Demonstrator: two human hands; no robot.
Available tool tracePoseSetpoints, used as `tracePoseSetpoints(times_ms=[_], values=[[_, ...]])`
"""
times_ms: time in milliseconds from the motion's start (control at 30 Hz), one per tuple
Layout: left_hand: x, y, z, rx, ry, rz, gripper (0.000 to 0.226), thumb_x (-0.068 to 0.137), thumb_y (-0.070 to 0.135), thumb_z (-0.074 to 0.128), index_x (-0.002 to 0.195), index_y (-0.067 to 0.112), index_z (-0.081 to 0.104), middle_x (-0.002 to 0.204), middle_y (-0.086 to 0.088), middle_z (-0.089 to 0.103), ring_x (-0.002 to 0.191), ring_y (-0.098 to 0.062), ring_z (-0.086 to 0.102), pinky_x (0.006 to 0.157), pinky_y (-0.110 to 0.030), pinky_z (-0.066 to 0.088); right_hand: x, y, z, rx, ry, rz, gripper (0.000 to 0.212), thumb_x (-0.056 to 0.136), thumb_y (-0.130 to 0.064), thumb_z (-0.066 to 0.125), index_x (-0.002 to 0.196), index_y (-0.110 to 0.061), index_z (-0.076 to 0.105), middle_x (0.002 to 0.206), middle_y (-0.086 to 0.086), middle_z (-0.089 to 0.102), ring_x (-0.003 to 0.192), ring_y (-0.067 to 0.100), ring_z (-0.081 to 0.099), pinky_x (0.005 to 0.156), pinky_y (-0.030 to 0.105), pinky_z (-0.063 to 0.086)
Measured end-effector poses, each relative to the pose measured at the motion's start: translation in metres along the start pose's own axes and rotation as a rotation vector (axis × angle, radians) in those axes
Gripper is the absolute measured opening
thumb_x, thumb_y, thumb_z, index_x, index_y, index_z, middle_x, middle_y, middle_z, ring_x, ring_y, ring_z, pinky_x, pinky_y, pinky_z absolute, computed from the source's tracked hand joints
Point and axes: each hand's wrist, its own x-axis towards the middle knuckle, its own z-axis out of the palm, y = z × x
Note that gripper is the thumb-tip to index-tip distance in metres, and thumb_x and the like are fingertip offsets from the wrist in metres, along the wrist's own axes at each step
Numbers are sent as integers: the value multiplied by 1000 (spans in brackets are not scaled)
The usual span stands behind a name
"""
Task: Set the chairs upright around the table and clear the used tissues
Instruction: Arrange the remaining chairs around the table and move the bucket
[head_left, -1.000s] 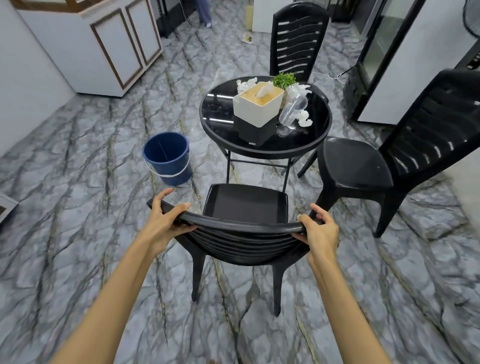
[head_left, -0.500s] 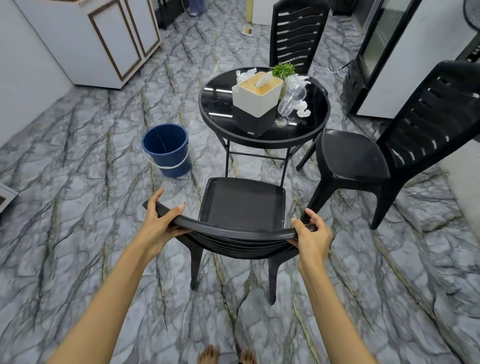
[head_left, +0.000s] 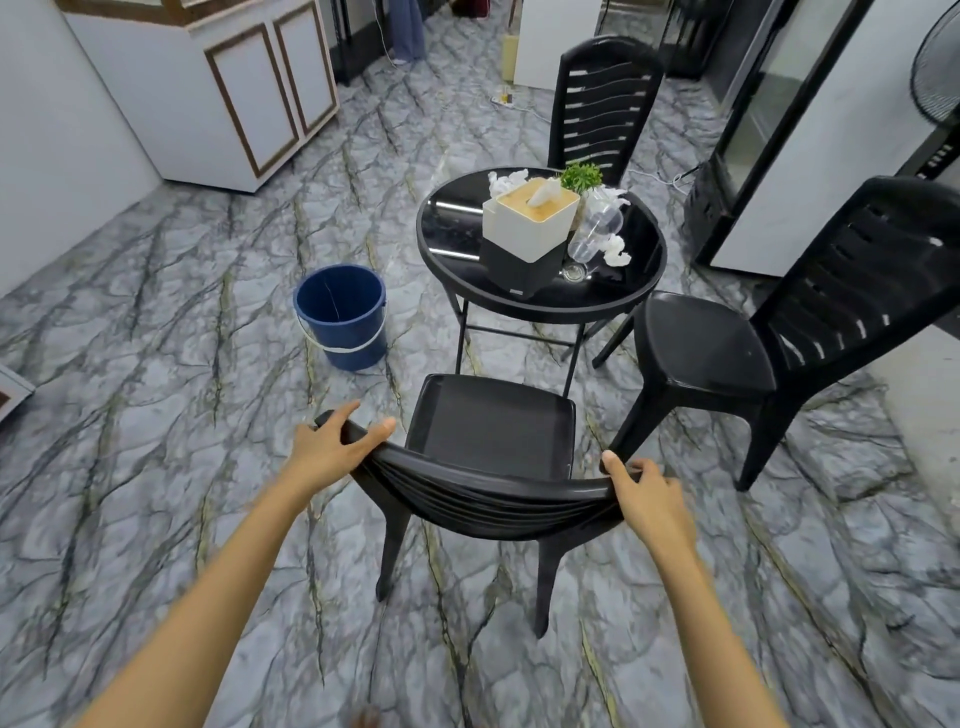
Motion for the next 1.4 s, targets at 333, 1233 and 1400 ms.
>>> tracePoseSetpoints(times_ms=[333,1233,1400], values=[[73,-31,-130,345,171,195,61,90,55,39,130,10,50,131,-13,57,119,-28,54,95,-38,43,-43,-238,77,-210,-196,-545,57,93,-61,31,110,-13,57,110,8,60,108,30,56,91,42,43],[477,-65,-402,548,-241,227,49,91,49,44,118,9,54,120,-14,62,110,-27,57,88,-33,44,127,-647,375,-273,-335,-486,44,96,-55,33,72,-18,35,96,9,49,81,23,45,63,34,36],[578,-26,-449,580,-284,273,47,92,47,45,120,10,52,121,-14,60,110,-28,57,89,-35,45,185,-718,386,-241,-256,-414,44,96,-55,33,72,-19,35,91,5,44,81,23,43,69,36,36]])
